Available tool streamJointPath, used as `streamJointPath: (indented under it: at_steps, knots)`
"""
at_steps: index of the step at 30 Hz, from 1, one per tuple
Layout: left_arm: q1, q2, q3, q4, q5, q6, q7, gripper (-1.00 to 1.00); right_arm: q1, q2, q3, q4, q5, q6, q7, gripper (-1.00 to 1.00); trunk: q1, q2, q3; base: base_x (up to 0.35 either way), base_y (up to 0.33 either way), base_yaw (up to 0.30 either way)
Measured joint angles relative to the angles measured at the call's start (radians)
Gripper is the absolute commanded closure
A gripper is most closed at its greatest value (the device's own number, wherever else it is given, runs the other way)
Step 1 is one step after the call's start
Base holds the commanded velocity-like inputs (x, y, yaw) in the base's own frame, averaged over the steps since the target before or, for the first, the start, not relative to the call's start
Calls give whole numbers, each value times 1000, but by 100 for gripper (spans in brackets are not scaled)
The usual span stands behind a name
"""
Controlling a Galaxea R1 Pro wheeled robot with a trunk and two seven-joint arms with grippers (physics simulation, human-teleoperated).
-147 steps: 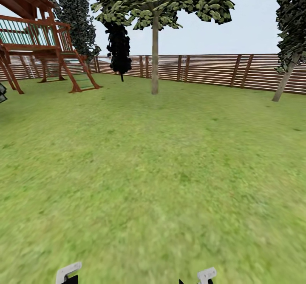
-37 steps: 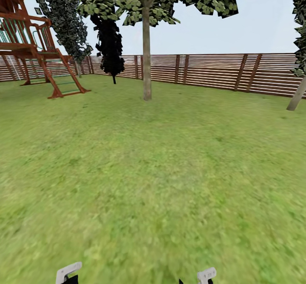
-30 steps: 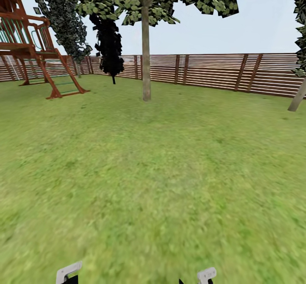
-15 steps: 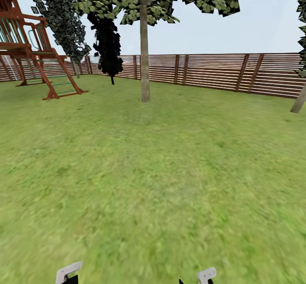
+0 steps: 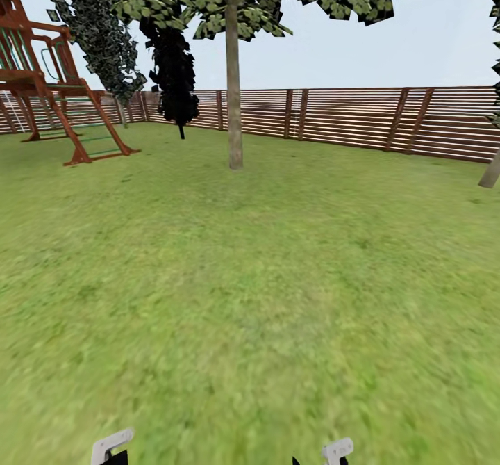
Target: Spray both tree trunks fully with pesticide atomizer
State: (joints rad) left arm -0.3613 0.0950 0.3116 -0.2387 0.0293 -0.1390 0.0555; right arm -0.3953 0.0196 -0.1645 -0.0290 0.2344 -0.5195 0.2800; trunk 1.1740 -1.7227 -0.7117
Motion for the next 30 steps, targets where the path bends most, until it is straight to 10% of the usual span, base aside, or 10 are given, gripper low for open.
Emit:
streamJointPath:
  at_steps: [30]
  knots:
    - [0,-2,-2,-2,0,0,0,100,0,0,0,0,0,0,0,-100,0,0,0,326,-109,0]
